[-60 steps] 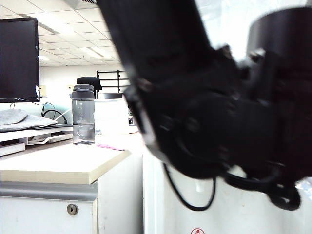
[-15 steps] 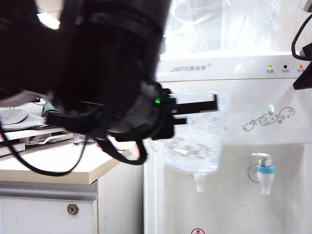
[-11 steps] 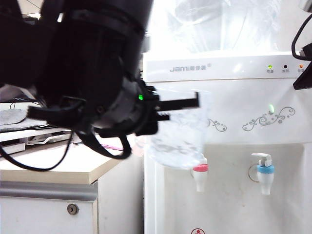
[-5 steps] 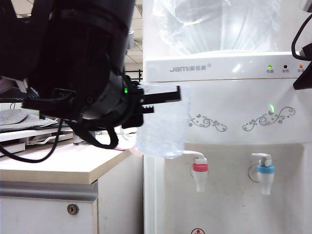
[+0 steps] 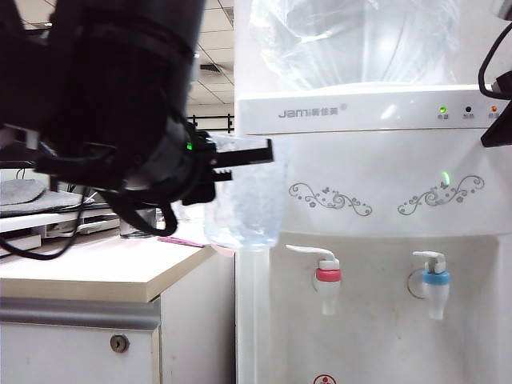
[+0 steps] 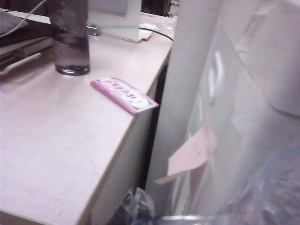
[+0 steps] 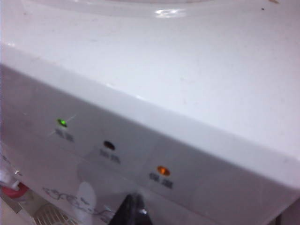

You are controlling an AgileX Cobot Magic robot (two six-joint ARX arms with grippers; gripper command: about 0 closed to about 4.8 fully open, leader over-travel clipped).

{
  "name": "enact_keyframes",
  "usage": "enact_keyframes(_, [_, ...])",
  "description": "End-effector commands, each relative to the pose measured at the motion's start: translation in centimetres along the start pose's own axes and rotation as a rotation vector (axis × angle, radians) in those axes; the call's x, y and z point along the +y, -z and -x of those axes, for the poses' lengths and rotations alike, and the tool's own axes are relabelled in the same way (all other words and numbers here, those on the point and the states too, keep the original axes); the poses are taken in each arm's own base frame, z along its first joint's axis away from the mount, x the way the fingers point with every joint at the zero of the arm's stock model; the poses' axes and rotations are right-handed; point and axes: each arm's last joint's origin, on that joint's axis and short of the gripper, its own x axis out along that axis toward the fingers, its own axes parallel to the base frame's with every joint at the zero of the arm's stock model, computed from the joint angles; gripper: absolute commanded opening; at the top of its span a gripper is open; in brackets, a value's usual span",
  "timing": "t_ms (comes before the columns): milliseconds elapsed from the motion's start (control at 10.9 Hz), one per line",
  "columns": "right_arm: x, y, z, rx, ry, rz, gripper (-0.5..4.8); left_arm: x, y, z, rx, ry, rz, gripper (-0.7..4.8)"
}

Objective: Pick up the plastic mug from the left desk, go to the cold water outlet of the water dispenser, press the vertical switch to get some water, then put the mug back on the desk.

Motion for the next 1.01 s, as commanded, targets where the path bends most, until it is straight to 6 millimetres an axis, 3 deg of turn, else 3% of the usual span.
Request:
enact_keyframes(92, [-0.5, -0.8, 0.0, -0.055, 0.090, 0.007, -0.01, 0.6, -0.8, 0.3, -0.036, -0.028, 0.057, -0.01])
enact_keyframes(368, [-0.5, -0.8, 0.0, -0.055, 0.090, 0.007, -0.01, 2.1, -0.6, 0.6, -0.033, -0.063, 0.053, -0.01])
enact_keyframes(736, [-0.5, -0.8, 0.0, -0.055, 0.090, 0.007, -0.01, 3.8, -1.1, -0.7, -0.045, -0.125, 0.064, -0.01])
enact_keyframes(1012, [-0.5, -0.8, 0.0, -0.055, 0.090, 0.007, -0.01, 7.0, -1.7, -4.2, -0.047, -0.187, 0.079, -0.01])
